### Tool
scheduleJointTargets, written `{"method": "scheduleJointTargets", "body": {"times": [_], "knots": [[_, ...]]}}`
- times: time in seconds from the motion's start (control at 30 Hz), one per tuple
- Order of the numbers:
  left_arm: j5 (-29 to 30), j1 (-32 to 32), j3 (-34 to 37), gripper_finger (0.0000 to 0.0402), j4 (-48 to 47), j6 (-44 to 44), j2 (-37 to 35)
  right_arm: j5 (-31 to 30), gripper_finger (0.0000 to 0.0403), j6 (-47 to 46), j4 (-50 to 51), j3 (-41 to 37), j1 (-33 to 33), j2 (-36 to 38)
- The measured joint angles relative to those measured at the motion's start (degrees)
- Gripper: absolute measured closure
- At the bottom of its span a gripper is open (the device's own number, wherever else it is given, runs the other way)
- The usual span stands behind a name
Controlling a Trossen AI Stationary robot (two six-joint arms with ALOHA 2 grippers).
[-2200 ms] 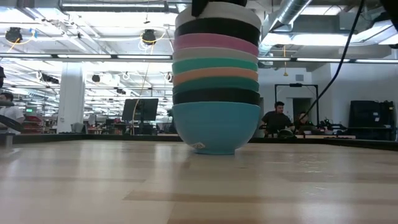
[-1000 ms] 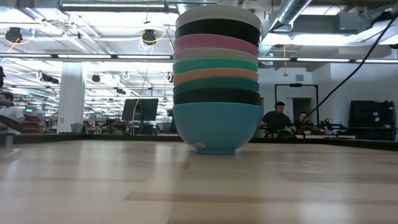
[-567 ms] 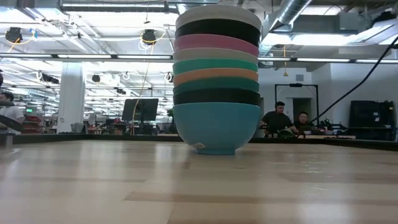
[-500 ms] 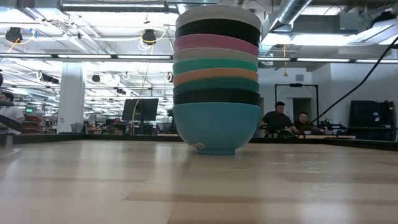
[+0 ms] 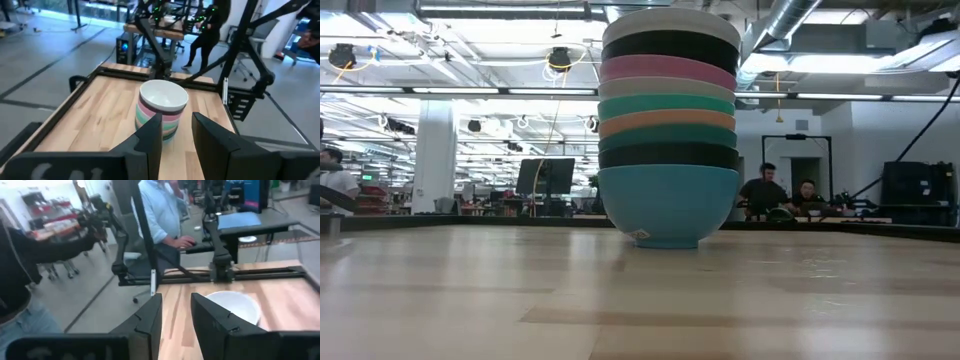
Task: Nest bowls inside each other
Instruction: Return to Home Position
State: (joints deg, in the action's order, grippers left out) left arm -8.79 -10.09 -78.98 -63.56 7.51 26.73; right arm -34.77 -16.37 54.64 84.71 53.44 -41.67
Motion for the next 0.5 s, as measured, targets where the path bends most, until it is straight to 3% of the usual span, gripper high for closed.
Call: {"method": "scheduleJointTargets", "body": {"times": [0.23, 0.5], "knots": [[-1.24, 0.00, 23.46, 0.0305, 14.57, 1.32, -13.12, 0.20, 0.0278, 1.49, -20.26, -27.75, 1.37, 16.02], [-10.45, 0.00, 48.57, 0.0305, 49.88, 3.97, -25.39, 2.55, 0.0278, 9.33, -41.83, -52.79, 1.33, 33.54]]}}
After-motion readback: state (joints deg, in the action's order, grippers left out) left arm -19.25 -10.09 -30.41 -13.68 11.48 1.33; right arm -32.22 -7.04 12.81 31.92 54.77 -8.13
